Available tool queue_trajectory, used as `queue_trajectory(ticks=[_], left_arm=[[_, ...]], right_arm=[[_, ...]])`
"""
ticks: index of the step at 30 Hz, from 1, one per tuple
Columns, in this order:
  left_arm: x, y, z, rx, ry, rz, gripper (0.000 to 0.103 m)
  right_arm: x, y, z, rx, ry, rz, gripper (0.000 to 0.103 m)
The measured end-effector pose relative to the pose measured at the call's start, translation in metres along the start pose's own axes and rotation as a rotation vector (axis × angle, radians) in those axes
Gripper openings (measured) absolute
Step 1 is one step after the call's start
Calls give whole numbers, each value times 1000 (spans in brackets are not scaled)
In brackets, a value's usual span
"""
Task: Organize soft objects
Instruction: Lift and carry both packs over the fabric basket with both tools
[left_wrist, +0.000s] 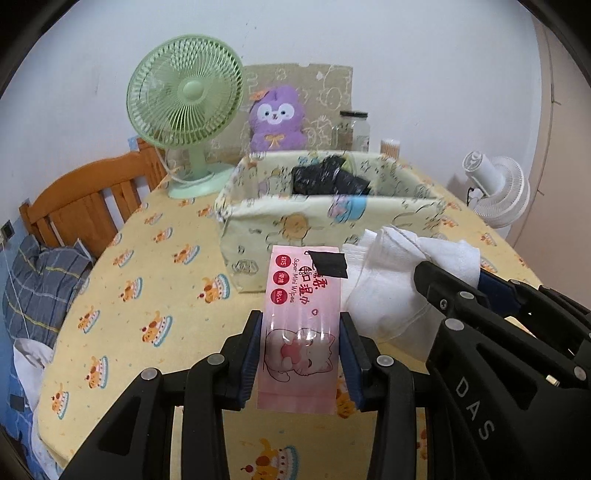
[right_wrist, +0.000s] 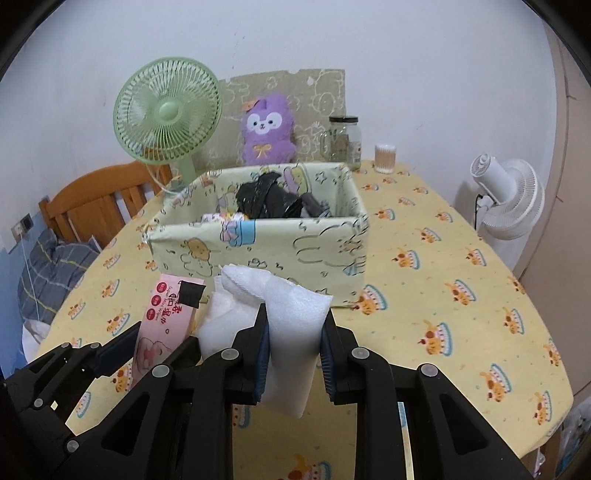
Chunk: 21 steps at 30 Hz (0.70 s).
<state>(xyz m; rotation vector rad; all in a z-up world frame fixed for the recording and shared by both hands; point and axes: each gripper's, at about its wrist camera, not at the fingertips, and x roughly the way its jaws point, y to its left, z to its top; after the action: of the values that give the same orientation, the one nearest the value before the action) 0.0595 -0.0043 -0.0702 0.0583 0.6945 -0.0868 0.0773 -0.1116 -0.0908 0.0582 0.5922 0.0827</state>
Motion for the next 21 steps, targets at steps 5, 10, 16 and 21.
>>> queue_trajectory(ticks=[5,10,16,21], left_arm=[[-14,-6,6,7,-32,-2,40],[-26,-10,11,9,-56,-4,40],[-43,-13,20,11,-94,-4,40],[-58,-15,28,15,-126,-1,40]], right_arm=[[-18,-5,6,10,-35,-2,27],[-33,-8,10,13,-57,-2,27],[-52,-10,19,16,-92,-2,27],[-67,-10,28,17,-125,1,27]])
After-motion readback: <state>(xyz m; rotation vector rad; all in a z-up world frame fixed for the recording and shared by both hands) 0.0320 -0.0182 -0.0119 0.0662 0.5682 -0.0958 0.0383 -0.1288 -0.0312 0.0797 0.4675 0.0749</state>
